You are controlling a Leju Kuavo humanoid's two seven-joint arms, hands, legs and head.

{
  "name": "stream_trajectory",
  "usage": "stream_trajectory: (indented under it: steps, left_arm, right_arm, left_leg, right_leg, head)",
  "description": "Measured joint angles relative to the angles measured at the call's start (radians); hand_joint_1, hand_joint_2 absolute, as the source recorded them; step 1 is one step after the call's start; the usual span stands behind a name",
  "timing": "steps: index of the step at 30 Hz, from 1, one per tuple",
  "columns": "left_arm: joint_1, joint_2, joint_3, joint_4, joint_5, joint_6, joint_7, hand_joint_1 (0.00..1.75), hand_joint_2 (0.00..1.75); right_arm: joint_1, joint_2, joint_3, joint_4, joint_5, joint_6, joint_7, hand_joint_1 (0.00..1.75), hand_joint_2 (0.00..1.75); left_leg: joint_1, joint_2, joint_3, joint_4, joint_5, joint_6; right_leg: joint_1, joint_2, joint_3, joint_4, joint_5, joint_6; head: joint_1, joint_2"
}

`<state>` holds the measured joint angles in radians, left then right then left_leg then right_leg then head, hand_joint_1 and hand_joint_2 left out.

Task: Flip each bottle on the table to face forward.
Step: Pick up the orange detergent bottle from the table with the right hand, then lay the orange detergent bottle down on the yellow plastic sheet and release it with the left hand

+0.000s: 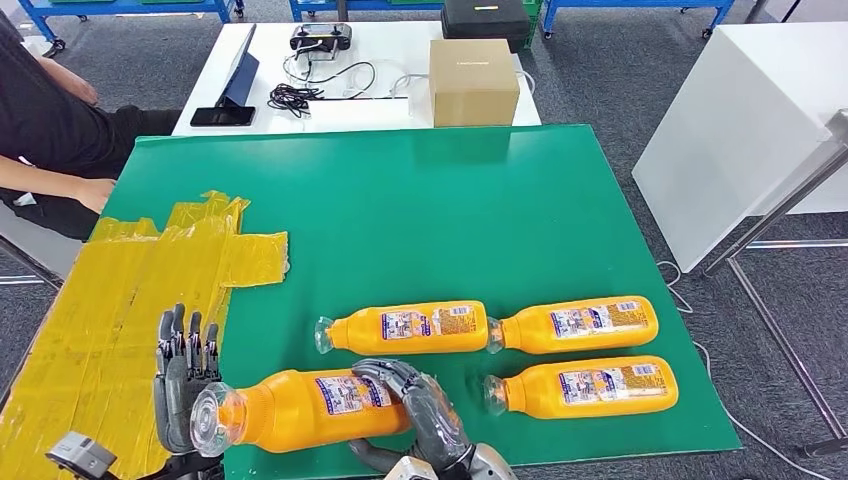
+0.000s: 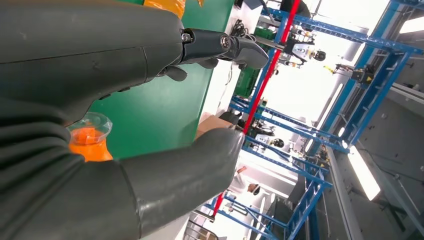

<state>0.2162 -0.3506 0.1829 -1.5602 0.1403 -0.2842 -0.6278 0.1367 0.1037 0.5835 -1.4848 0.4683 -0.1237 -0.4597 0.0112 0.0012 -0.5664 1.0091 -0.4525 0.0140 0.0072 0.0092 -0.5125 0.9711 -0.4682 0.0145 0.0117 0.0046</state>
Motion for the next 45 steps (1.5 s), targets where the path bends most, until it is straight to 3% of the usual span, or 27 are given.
stream_trajectory:
  steps: [14, 32, 45]
  left_arm:
    - [-0.013, 0.0, -0.043, 0.023, -0.014, -0.03, 0.01, 0.0, 1.75]
    - [-0.032, 0.0, -0.138, 0.037, -0.07, -0.077, -0.016, 0.0, 1.75]
    - [-0.034, 0.0, -0.144, 0.048, -0.059, -0.087, -0.023, 0.0, 1.75]
  right_arm:
    - [0.003, 0.03, -0.041, -0.03, -0.06, 0.034, -0.036, 1.75, 1.75]
    - [-0.05, 0.106, -0.148, -0.016, -0.108, 0.097, -0.065, 1.75, 1.75]
    - [-0.063, 0.119, -0.171, -0.047, -0.147, 0.112, -0.073, 1.75, 1.75]
  left_leg:
    - [0.0, 0.0, -0.001, 0.0, 0.0, 0.0]
    - [0.0, -0.001, -0.002, 0.0, 0.0, 0.0]
    - [0.0, -0.001, -0.002, 0.0, 0.0, 0.0]
  right_leg:
    - [0.0, 0.0, -0.001, 0.0, 0.0, 0.0]
    - [0.0, 0.0, -0.002, 0.0, 0.0, 0.0]
    - [0.0, -0.001, -0.002, 0.0, 0.0, 0.0]
  head:
    - [0.0, 0.0]
    - [0.0, 0.0]
    - [0.0, 0.0]
